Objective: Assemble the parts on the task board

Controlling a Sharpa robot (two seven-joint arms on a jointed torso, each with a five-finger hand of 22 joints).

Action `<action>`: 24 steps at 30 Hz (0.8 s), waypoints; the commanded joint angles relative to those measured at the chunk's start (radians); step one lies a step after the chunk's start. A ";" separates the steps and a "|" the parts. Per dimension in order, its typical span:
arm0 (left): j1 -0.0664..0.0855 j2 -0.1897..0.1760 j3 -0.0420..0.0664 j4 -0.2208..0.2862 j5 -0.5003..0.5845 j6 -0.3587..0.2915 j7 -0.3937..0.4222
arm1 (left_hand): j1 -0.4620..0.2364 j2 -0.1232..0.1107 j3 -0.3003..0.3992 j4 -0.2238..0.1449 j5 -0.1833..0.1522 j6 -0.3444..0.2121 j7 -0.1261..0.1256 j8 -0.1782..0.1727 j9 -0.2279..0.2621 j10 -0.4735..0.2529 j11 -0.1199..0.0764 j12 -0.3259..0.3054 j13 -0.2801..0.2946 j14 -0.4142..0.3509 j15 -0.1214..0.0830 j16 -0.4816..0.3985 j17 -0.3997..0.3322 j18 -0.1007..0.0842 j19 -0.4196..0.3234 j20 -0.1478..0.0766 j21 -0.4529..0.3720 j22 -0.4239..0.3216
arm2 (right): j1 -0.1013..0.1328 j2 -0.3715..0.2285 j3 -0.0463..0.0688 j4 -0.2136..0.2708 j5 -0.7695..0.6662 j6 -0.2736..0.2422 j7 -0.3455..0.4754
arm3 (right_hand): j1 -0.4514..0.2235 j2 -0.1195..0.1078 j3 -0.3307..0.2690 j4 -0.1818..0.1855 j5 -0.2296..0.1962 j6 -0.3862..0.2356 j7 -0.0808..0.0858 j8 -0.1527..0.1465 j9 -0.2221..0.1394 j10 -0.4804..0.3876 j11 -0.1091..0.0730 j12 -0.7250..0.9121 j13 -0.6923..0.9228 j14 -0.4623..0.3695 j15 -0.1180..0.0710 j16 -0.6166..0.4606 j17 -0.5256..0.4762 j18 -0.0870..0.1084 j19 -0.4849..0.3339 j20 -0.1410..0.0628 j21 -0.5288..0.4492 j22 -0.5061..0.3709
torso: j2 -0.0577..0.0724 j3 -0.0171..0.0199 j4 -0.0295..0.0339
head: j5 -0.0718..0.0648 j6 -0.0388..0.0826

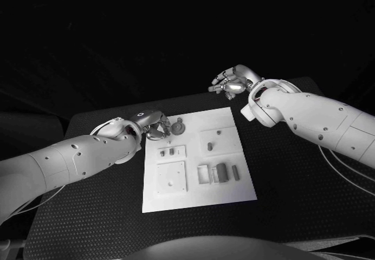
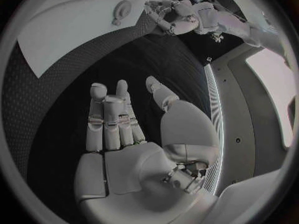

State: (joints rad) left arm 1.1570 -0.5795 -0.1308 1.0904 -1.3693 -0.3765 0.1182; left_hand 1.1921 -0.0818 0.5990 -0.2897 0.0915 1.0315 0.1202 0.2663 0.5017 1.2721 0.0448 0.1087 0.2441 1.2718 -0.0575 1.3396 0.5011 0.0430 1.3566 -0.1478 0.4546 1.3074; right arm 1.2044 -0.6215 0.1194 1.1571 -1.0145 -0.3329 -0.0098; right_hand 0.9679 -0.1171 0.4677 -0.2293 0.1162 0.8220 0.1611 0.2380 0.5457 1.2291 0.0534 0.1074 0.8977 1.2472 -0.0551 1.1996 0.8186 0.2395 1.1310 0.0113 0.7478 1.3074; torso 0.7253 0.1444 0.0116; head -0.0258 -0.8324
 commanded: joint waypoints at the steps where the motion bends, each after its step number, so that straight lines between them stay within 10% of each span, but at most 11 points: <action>1: 0.001 -0.001 -0.001 0.004 -0.019 0.009 -0.003 | -0.001 0.005 0.007 -0.002 0.005 0.008 0.001 0.004 0.001 0.005 0.004 0.002 0.001 0.002 -0.007 -0.003 -0.001 0.090 -0.003 -0.008 0.006 0.021 | 0.000 -0.001 0.000 0.003 -0.001 0.008 0.009 | -0.003 0.002 0.001 0.003 0.002 0.001 0.006 -0.004 0.001 0.008 0.001 -0.006 0.002 -0.003 -0.002 0.000 -0.002 0.022 0.002 -0.008 -0.003 0.019 | 0.001 -0.0002 -0.0006 | 0.002 -0.001; 24: -0.001 0.010 -0.029 -0.011 -0.058 0.052 -0.021 | 0.001 0.002 0.008 -0.002 0.006 0.008 0.001 0.005 0.001 0.006 0.004 0.001 0.001 0.002 -0.008 -0.003 -0.002 0.088 -0.004 -0.009 0.005 0.021 | 0.000 -0.001 0.000 0.003 -0.001 0.008 0.009 | -0.003 0.002 0.001 0.003 0.002 0.001 0.006 -0.005 0.001 0.008 0.001 -0.006 0.002 -0.002 -0.002 0.000 -0.002 0.022 0.002 -0.008 -0.003 0.019 | 0.001 0.0022 -0.0028 | 0.008 -0.006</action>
State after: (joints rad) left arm 1.1559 -0.5719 -0.1600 1.0788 -1.4111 -0.3453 0.1017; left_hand 1.1933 -0.0833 0.6012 -0.2920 0.0936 1.0307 0.1196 0.2660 0.5021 1.2745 0.0473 0.1079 0.2435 1.2719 -0.0571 1.3395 0.5003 0.0375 1.3523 -0.1517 0.4546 1.3080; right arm 1.2044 -0.6231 0.1194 1.1587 -1.0145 -0.3329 -0.0098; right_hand 0.9679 -0.1171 0.4677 -0.2293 0.1162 0.8222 0.1605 0.2380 0.5453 1.2311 0.0554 0.1074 0.8983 1.2487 -0.0536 1.1996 0.8186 0.2393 1.1323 0.0132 0.7478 1.3073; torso 0.7261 0.1453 0.0097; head -0.0181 -0.8367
